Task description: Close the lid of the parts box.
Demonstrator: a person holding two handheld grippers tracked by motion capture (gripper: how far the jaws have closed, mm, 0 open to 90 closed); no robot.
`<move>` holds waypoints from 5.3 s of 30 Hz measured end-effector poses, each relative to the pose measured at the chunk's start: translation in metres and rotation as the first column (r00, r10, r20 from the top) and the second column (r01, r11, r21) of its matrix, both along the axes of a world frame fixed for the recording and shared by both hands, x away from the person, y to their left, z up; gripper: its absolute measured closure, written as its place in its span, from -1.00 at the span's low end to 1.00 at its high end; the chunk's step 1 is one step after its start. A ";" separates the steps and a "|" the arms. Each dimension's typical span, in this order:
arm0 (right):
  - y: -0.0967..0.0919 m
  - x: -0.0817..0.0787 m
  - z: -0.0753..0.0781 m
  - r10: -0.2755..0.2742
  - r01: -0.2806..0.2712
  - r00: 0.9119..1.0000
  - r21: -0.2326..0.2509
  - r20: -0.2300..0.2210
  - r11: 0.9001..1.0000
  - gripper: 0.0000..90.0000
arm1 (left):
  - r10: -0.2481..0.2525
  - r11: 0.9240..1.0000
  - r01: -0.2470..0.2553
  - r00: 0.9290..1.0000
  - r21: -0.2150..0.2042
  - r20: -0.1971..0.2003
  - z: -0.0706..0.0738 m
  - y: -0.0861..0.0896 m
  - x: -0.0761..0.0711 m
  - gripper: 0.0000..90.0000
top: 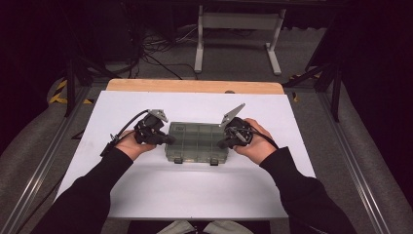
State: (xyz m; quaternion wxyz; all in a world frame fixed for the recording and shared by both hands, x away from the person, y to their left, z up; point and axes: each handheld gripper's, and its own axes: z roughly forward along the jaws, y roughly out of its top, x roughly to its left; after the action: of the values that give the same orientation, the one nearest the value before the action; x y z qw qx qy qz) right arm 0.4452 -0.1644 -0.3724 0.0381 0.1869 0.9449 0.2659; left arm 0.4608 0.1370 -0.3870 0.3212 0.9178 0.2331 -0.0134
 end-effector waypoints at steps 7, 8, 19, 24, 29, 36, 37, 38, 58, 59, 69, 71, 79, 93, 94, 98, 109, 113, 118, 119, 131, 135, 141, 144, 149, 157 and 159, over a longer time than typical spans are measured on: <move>0.001 -0.001 -0.005 -0.001 0.001 1.000 -0.011 -0.017 1.000 1.00 | -0.021 1.000 0.022 1.000 0.022 -0.014 -0.003 -0.003 -0.002 0.99; 0.001 -0.002 -0.005 0.002 -0.002 1.000 -0.013 -0.020 1.000 1.00 | -0.025 0.999 0.025 1.000 0.026 -0.019 -0.003 -0.003 -0.002 0.99; 0.002 -0.002 -0.008 -0.005 0.004 0.999 -0.036 -0.035 0.999 1.00 | -0.036 0.999 0.038 0.998 0.037 -0.045 -0.007 -0.006 -0.002 0.99; 0.002 -0.002 -0.009 -0.006 0.005 0.999 -0.039 -0.035 0.999 1.00 | -0.038 0.999 0.040 0.998 0.033 -0.052 -0.007 -0.006 -0.002 0.99; 0.003 -0.003 -0.009 -0.007 0.006 1.000 -0.044 -0.028 0.999 1.00 | -0.036 0.999 0.038 0.998 0.035 -0.052 -0.008 -0.006 -0.001 0.99; 0.005 -0.006 -0.009 0.001 -0.001 1.000 -0.068 -0.007 0.998 1.00 | -0.032 0.999 0.034 0.998 0.033 -0.050 -0.009 -0.006 -0.002 0.99; 0.006 -0.006 -0.009 0.001 -0.001 1.000 -0.071 -0.005 0.997 1.00 | -0.029 0.999 0.030 0.999 0.035 -0.045 -0.009 -0.007 -0.003 0.99; 0.006 -0.006 -0.009 0.000 -0.001 1.000 -0.071 -0.006 0.997 1.00 | -0.033 0.999 0.034 0.999 0.033 -0.041 -0.009 -0.007 -0.003 0.99; 0.016 -0.007 -0.013 0.009 -0.009 1.000 -0.108 0.000 0.994 1.00 | -0.047 0.996 0.049 0.999 0.074 -0.028 -0.012 -0.013 -0.007 1.00; 0.016 -0.007 -0.013 0.009 -0.009 1.000 -0.103 -0.003 0.995 1.00 | -0.042 0.996 0.044 0.999 0.071 -0.035 -0.012 -0.012 -0.008 1.00; 0.009 -0.006 -0.015 -0.008 0.008 1.000 -0.028 -0.002 1.000 0.81 | -0.017 1.000 0.016 0.999 -0.013 -0.042 -0.014 -0.003 -0.008 0.80; 0.006 -0.008 -0.014 -0.025 0.025 1.000 0.001 0.010 1.000 0.72 | -0.017 1.000 0.017 0.999 -0.026 -0.031 -0.012 -0.001 -0.010 0.65; -0.004 -0.016 -0.004 -0.093 0.081 0.991 0.114 0.101 0.990 0.00 | -0.016 0.990 0.018 1.000 -0.143 0.013 0.002 0.013 -0.021 0.06; -0.026 -0.037 0.007 -0.157 0.076 0.965 0.348 0.210 0.934 -0.39 | 0.105 0.954 -0.068 0.988 -0.292 0.111 0.010 0.045 -0.051 -0.65; -0.026 -0.037 0.007 -0.157 0.076 0.965 0.348 0.210 0.934 -0.39 | 0.105 0.954 -0.068 0.988 -0.292 0.111 0.010 0.045 -0.051 -0.68; -0.032 -0.043 0.008 -0.176 0.078 0.955 0.375 0.237 0.924 -0.41 | 0.144 0.929 -0.096 0.983 -0.356 0.110 0.009 0.058 -0.057 -0.80; -0.049 -0.059 0.008 -0.232 0.075 0.930 0.472 0.284 0.878 -0.48 | 0.234 0.864 -0.118 0.955 -0.490 0.184 0.000 0.081 -0.068 -1.00; -0.056 -0.062 0.007 -0.257 0.087 0.922 0.491 0.289 0.866 -0.48 | 0.254 0.848 -0.113 0.944 -0.518 0.209 -0.007 0.090 -0.072 -1.00; -0.067 -0.065 0.004 -0.288 0.093 0.911 0.534 0.296 0.840 -0.49 | 0.297 0.830 -0.120 0.922 -0.545 0.248 -0.014 0.100 -0.080 -1.00; -0.069 -0.066 0.003 -0.294 0.093 0.908 0.543 0.297 0.835 -0.49 | 0.300 0.829 -0.118 0.919 -0.547 0.255 -0.015 0.101 -0.081 -1.00; -0.086 -0.071 -0.009 -0.349 0.080 0.880 0.624 0.322 0.777 -0.52 | 0.380 0.787 -0.140 0.877 -0.601 0.293 -0.024 0.118 -0.097 -1.00; -0.094 -0.073 -0.018 -0.372 0.091 0.873 0.643 0.316 0.760 -0.54 | 0.396 0.779 -0.148 0.869 -0.609 0.296 -0.029 0.122 -0.100 -1.00; -0.101 -0.075 -0.028 -0.369 0.071 0.863 0.639 0.345 0.766 -0.57 | 0.419 0.759 -0.136 0.851 -0.637 0.318 -0.035 0.127 -0.102 -0.99; -0.103 -0.077 -0.033 -0.356 0.046 0.861 0.641 0.364 0.767 -0.60 | 0.424 0.758 -0.131 0.843 -0.640 0.330 -0.039 0.128 -0.102 -0.99; -0.106 -0.077 -0.041 -0.342 0.023 0.867 0.655 0.363 0.755 -0.64 | 0.420 0.779 -0.152 0.847 -0.609 0.326 -0.044 0.130 -0.100 -1.00; -0.109 -0.074 -0.054 -0.335 0.026 0.878 0.665 0.342 0.746 -0.71 | 0.433 0.775 -0.171 0.845 -0.608 0.314 -0.059 0.130 -0.100 -1.00; -0.110 -0.074 -0.060 -0.334 0.031 0.887 0.681 0.318 0.732 -0.73 | 0.459 0.765 -0.197 0.834 -0.614 0.305 -0.065 0.132 -0.100 -0.99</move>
State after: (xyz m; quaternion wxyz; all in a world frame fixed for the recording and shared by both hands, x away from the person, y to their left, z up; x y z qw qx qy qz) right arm 0.3717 -0.2740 -0.4321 0.1985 0.2206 0.7350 0.6096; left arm 0.3610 0.2689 -0.4524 0.6159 0.7043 0.3014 0.1838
